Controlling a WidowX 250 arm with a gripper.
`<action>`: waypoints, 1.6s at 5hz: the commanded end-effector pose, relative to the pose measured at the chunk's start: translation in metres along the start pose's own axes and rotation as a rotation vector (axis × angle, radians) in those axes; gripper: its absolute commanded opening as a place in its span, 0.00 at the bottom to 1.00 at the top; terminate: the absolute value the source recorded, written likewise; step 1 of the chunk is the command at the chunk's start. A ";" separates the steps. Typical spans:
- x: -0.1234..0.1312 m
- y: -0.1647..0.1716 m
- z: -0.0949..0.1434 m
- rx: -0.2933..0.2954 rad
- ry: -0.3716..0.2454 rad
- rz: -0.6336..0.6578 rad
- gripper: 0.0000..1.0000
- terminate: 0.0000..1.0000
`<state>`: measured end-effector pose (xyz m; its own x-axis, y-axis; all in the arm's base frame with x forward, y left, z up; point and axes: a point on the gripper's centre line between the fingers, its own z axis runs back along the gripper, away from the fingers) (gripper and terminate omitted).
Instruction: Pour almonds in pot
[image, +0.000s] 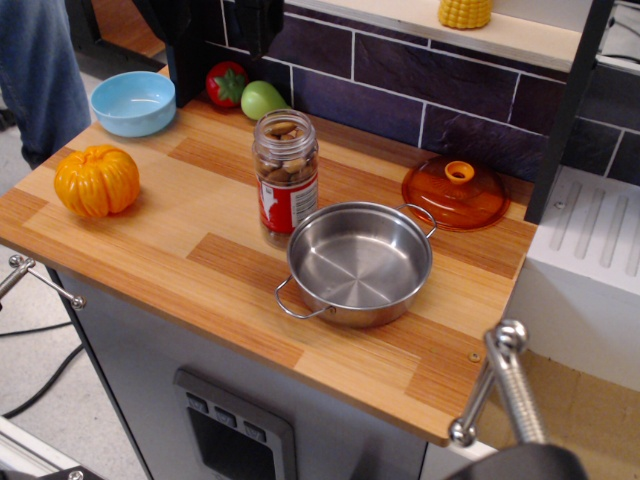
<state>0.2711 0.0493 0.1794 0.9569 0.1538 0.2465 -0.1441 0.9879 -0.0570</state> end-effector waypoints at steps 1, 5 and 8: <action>0.000 0.000 0.000 0.000 0.000 0.000 1.00 0.00; 0.042 0.045 -0.019 -0.103 0.436 0.657 1.00 0.00; 0.044 0.051 -0.086 -0.102 0.677 0.845 1.00 0.00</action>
<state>0.3281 0.1005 0.0881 0.4744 0.6992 -0.5348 -0.8329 0.5532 -0.0157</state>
